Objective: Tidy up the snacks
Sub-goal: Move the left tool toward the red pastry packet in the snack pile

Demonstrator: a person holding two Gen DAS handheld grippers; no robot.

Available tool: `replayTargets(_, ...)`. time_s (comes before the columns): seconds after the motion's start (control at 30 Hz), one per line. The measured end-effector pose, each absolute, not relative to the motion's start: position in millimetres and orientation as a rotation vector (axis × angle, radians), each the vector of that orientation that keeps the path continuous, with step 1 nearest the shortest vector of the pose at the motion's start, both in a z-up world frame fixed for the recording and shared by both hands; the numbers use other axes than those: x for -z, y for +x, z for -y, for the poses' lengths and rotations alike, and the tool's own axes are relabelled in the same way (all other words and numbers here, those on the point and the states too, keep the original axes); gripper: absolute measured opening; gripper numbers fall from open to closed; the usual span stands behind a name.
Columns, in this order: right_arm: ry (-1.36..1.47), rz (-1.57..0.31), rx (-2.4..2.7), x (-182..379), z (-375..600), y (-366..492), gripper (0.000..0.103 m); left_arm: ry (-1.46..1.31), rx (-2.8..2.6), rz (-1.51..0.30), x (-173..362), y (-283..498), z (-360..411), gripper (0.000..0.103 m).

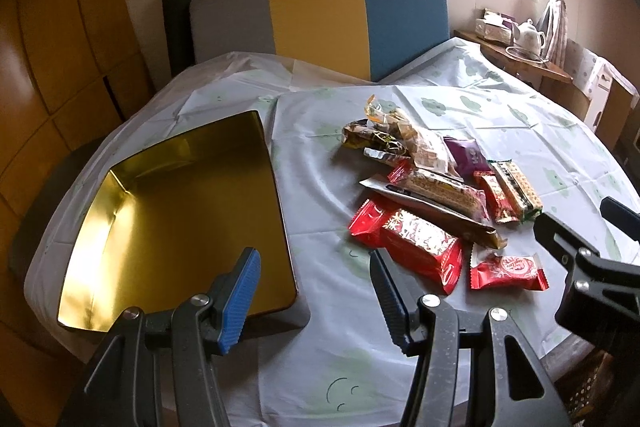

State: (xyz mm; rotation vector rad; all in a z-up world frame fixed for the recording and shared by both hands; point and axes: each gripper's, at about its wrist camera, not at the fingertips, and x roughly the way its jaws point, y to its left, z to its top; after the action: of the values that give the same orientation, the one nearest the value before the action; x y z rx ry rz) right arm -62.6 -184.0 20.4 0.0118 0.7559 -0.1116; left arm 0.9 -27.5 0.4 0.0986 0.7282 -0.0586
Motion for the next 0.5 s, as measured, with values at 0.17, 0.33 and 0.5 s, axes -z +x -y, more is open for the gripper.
replayTargets(0.17,0.015,-0.753,0.123,-21.1,189.1,-60.9,0.103,0.102,0.066,-0.749,0.7,2.5,28.5,0.058)
replayTargets(0.33,0.013,-0.749,0.13,-23.1,193.8,-59.0,0.103,0.119,0.066,-0.764,3.0,4.7,31.7,0.058)
replayTargets(0.5,0.013,-0.742,0.136,-27.7,200.4,-55.6,0.103,0.121,0.078,-0.774,4.9,6.0,35.1,0.058)
